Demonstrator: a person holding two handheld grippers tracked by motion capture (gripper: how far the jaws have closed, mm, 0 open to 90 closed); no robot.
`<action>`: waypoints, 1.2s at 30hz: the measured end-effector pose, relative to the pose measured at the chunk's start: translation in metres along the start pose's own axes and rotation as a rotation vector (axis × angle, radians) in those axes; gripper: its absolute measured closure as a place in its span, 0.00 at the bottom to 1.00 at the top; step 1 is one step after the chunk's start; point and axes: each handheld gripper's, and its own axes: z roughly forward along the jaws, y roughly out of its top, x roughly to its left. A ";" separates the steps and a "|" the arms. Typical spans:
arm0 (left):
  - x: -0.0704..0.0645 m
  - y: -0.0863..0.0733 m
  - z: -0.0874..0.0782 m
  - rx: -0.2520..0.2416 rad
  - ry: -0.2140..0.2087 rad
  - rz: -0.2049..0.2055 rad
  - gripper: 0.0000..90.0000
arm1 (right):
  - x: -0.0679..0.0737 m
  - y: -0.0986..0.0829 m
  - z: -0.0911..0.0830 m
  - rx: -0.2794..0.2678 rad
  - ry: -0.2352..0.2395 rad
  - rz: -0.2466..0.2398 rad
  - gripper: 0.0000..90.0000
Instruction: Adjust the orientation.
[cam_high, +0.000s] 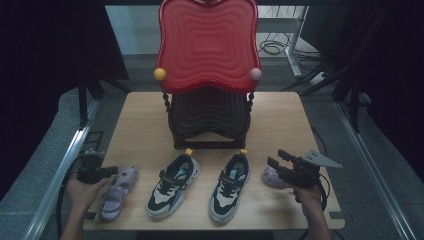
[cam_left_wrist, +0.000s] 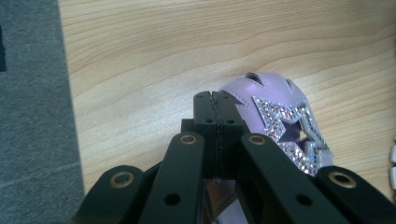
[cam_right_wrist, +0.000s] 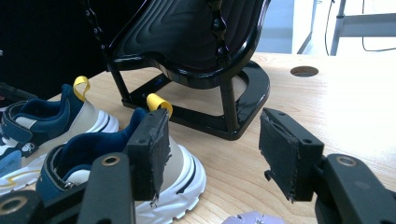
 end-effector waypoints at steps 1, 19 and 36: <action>-0.001 0.001 0.001 -0.001 -0.003 -0.002 1.00 | 0.000 0.000 0.000 -0.001 0.000 0.000 0.48; -0.023 0.013 -0.038 -0.176 -0.027 0.080 0.97 | -0.004 -0.003 -0.001 -0.007 0.045 0.052 0.48; -0.121 0.013 -0.049 -0.317 -0.192 0.248 0.63 | 0.007 -0.006 -0.015 0.011 0.036 -0.019 0.47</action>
